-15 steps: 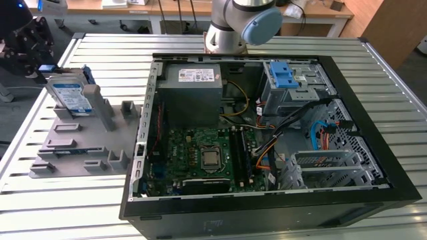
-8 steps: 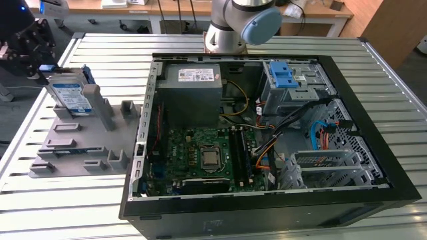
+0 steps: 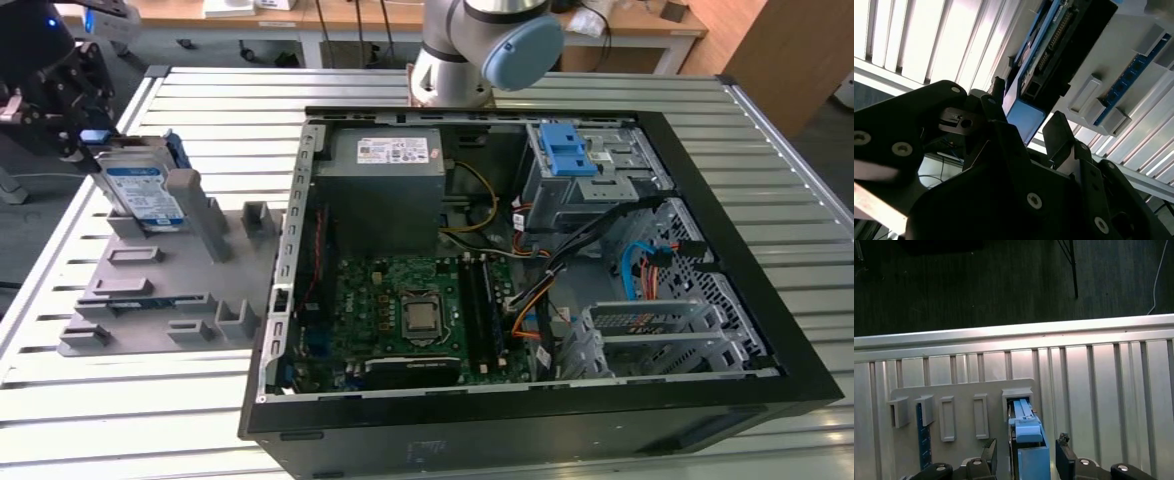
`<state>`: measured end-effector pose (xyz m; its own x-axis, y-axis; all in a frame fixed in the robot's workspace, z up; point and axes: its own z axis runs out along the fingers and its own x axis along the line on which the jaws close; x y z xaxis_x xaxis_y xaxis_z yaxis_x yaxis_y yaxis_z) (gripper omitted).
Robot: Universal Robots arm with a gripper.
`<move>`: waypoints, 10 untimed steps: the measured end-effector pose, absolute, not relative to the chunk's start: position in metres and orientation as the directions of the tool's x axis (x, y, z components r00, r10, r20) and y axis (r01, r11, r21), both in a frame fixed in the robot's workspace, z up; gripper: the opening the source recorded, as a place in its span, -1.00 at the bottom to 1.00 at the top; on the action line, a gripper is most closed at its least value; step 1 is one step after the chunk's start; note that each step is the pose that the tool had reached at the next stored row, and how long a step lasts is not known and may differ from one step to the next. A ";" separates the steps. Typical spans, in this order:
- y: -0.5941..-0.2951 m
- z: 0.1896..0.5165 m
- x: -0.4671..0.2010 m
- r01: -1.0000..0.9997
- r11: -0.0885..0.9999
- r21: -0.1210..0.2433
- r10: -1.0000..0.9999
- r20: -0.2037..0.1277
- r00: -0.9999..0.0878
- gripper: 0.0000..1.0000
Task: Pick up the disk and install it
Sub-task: 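Pick up the disk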
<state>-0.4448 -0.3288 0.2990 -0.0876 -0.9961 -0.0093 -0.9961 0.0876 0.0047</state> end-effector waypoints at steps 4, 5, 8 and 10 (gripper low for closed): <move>-0.329 0.296 -0.445 -0.996 0.088 0.005 -0.996 -0.009 -0.088 -0.01; -0.329 0.295 -0.445 -0.996 0.088 0.005 -0.996 -0.009 -0.088 -0.01; -0.329 0.294 -0.445 -0.996 0.088 0.005 -0.996 -0.008 -0.088 -0.01; -0.329 0.293 -0.445 -0.996 0.088 0.005 -0.996 -0.008 -0.088 -0.01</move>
<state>-0.4451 -0.3288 0.2926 -0.0876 -0.9961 -0.0083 -0.9961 0.0876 0.0047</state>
